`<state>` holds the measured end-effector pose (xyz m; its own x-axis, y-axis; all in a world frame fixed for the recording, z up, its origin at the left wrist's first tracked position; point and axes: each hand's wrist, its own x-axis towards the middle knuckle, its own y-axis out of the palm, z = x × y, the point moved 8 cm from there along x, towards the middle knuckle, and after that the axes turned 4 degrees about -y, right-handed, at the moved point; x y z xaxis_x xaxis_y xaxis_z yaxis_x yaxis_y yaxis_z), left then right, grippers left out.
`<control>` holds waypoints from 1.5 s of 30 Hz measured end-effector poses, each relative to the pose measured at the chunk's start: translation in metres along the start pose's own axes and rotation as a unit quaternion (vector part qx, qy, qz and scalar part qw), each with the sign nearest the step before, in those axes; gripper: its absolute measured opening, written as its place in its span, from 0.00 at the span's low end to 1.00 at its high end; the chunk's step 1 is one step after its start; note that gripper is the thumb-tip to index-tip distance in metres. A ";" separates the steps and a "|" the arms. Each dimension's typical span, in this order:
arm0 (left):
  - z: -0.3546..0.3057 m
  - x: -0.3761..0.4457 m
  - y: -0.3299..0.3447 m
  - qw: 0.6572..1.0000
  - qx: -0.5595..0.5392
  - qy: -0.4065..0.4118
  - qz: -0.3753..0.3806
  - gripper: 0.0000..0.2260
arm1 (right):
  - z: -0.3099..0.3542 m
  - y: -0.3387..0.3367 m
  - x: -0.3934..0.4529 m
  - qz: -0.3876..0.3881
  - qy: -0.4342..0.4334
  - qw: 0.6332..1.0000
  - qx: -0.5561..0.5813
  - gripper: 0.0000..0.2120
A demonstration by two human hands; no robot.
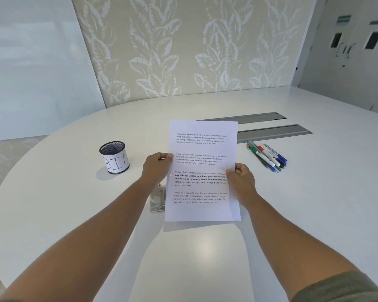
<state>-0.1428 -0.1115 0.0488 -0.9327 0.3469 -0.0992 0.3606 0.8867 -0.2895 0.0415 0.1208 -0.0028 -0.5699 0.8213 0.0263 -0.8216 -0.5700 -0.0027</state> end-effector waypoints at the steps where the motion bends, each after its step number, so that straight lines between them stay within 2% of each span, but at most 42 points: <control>1: -0.003 0.002 0.000 1.000 -0.007 0.003 0.000 0.11 | 0.000 0.000 0.000 0.005 0.000 1.000 0.003 0.09; 8: -0.006 0.005 0.004 0.999 -0.041 0.002 0.020 0.11 | -0.003 -0.001 0.002 0.013 0.012 1.000 0.025 0.09; 13: 0.005 0.001 0.020 0.994 0.011 -0.002 0.112 0.03 | 0.011 -0.002 0.005 -0.015 0.000 0.999 0.038 0.09; 20: -0.034 -0.003 0.020 0.998 -0.020 0.052 0.031 0.06 | 0.075 0.011 0.015 -0.044 -0.120 0.991 -0.038 0.05; 26: -0.054 -0.012 0.017 0.993 -0.034 0.100 -0.055 0.06 | 0.103 0.021 0.013 -0.045 -0.185 0.980 -0.057 0.10; 29: -0.038 -0.014 0.021 0.994 0.010 0.095 -0.048 0.08 | 0.087 0.020 0.011 -0.025 -0.175 0.979 -0.104 0.08; 35: 0.010 -0.012 0.028 0.984 0.171 0.043 -0.025 0.12 | 0.019 0.017 0.003 0.058 -0.094 0.965 -0.239 0.05; 45: -0.011 -0.012 0.024 0.986 0.142 0.071 -0.055 0.11 | 0.037 0.013 0.014 0.027 -0.096 0.962 -0.254 0.06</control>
<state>-0.1229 -0.0910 0.0538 -0.9477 0.3100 0.0757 0.2200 0.8066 -0.5487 0.0236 0.1237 0.0343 -0.6389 0.7436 0.1972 -0.7191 -0.4861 -0.4966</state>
